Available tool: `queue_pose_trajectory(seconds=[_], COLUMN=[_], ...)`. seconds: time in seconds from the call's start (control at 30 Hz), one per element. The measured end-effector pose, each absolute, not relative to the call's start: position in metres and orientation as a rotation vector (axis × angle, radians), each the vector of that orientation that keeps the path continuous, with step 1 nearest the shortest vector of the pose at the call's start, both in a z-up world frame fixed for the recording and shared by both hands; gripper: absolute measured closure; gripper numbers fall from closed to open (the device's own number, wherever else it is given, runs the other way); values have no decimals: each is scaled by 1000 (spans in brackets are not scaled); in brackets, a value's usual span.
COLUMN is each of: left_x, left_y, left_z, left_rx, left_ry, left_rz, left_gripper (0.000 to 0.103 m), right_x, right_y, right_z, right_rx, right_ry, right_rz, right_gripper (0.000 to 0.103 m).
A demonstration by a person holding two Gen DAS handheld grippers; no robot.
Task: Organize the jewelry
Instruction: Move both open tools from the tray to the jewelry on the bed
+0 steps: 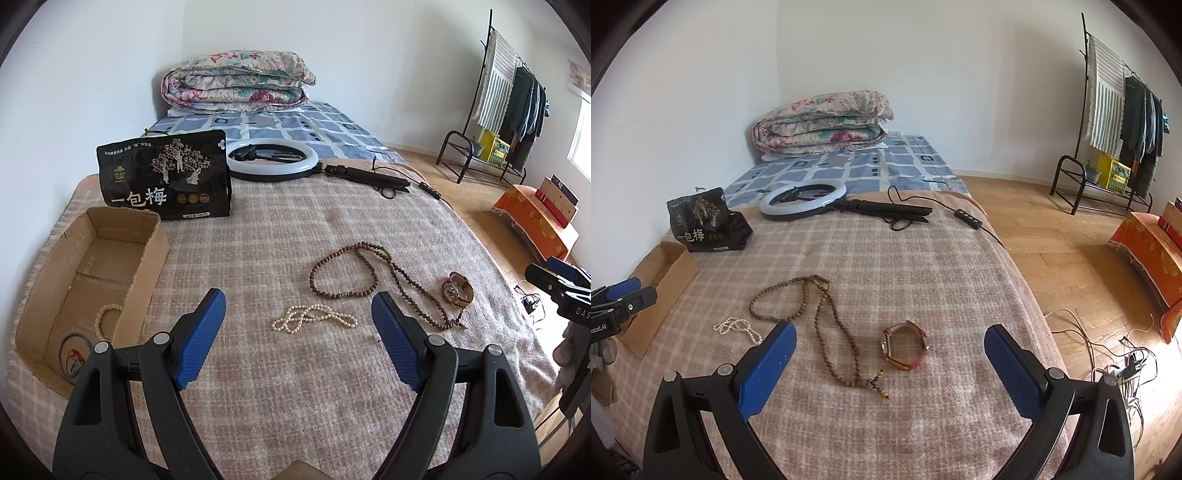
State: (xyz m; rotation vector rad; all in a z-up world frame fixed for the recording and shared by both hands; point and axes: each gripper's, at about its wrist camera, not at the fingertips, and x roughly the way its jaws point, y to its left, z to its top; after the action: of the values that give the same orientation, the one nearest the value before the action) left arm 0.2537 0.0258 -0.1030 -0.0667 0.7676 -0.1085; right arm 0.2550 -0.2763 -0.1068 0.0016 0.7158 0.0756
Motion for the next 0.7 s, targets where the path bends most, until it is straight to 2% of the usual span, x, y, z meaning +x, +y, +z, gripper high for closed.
queue_pose_trajectory(seconds=[0.5, 0.7], left_x=[279, 291], left_y=[32, 29], left_z=[-147, -174], left_rx=[-75, -48], left_ry=[851, 888], left_rz=[-102, -112], left_gripper=[20, 19], right_x=[299, 314], right_y=[-327, -330], right_z=[-155, -176], right_rx=[159, 152], right_ry=[864, 935], right_rz=[45, 65], right_gripper=[0, 5])
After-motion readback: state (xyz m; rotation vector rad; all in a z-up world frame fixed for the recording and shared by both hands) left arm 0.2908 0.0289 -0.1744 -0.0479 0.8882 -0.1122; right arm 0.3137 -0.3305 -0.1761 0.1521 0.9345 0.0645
